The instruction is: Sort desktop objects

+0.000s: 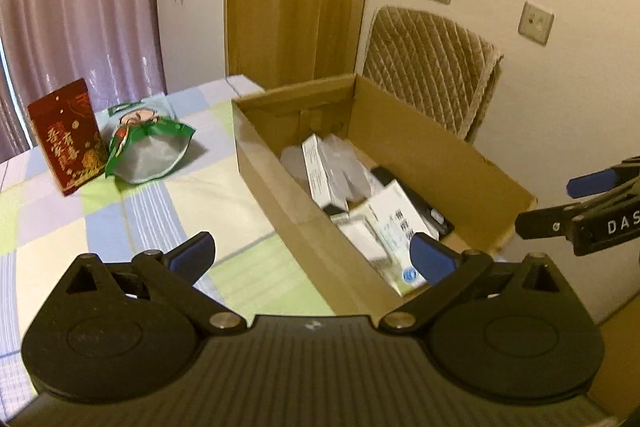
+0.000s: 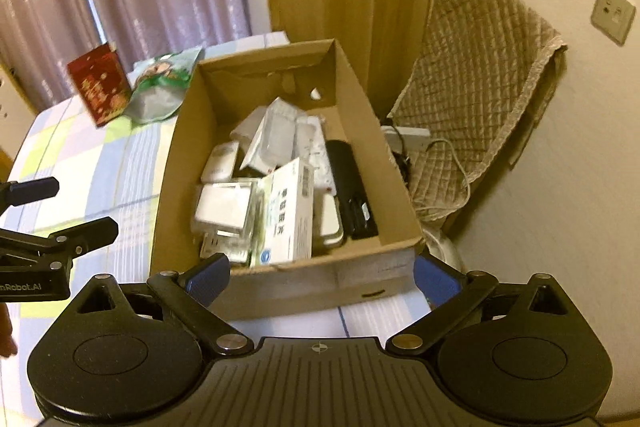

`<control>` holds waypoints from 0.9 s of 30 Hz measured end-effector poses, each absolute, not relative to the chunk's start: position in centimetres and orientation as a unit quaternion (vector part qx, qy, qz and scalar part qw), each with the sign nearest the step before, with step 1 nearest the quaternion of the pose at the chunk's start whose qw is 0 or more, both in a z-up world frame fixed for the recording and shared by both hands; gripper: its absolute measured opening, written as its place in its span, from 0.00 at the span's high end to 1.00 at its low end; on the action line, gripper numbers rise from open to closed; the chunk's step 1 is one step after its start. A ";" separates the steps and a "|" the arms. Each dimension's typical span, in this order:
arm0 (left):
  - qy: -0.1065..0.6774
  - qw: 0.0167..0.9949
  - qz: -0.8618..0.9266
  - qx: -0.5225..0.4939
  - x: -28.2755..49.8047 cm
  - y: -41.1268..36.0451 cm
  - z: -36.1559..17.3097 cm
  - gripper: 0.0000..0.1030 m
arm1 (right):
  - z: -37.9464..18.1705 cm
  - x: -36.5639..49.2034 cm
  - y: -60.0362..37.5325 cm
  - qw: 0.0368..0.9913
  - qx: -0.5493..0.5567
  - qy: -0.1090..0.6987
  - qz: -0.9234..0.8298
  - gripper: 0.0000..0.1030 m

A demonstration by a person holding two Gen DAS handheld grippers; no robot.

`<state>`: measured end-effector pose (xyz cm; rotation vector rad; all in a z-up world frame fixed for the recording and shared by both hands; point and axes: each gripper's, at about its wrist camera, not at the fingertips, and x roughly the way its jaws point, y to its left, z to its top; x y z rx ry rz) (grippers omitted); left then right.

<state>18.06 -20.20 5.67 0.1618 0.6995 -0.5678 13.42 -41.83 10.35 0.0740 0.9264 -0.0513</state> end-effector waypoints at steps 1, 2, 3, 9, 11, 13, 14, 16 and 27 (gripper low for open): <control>0.339 0.899 -0.265 0.083 17.5 -20.3 5.7 0.01 | 10.3 13.4 -42.0 0.893 0.034 0.448 -0.020 0.02; 0.340 0.901 -0.255 0.086 17.0 -20.5 5.7 0.01 | 10.2 13.4 -42.2 0.893 0.034 0.448 -0.015 0.02; 0.345 0.901 -0.250 0.085 16.6 -20.6 5.7 0.01 | 10.2 13.4 -42.4 0.893 0.034 0.449 -0.008 0.02; 0.381 0.897 -0.207 0.082 14.1 -22.8 5.3 0.01 | 9.5 13.6 -44.5 0.887 0.011 0.458 0.052 0.02; 0.391 0.898 -0.189 0.067 13.4 -23.9 5.0 0.01 | 9.3 13.6 -45.5 0.884 0.001 0.463 0.070 0.02; 0.401 0.900 -0.164 0.053 12.6 -25.1 4.7 0.01 | 9.0 13.7 -46.4 0.882 -0.013 0.462 0.090 0.02; 0.405 0.900 -0.152 0.045 12.2 -25.6 4.6 0.01 | 8.8 13.7 -46.7 0.880 -0.020 0.464 0.096 0.02; 0.412 0.901 -0.130 0.032 11.5 -26.7 4.3 0.01 | 8.4 13.7 -47.3 0.876 -0.032 0.470 0.105 0.02; 0.431 0.900 -0.072 0.003 9.6 -28.3 4.8 0.01 | 7.8 13.4 -47.5 0.870 -0.020 0.475 0.128 0.02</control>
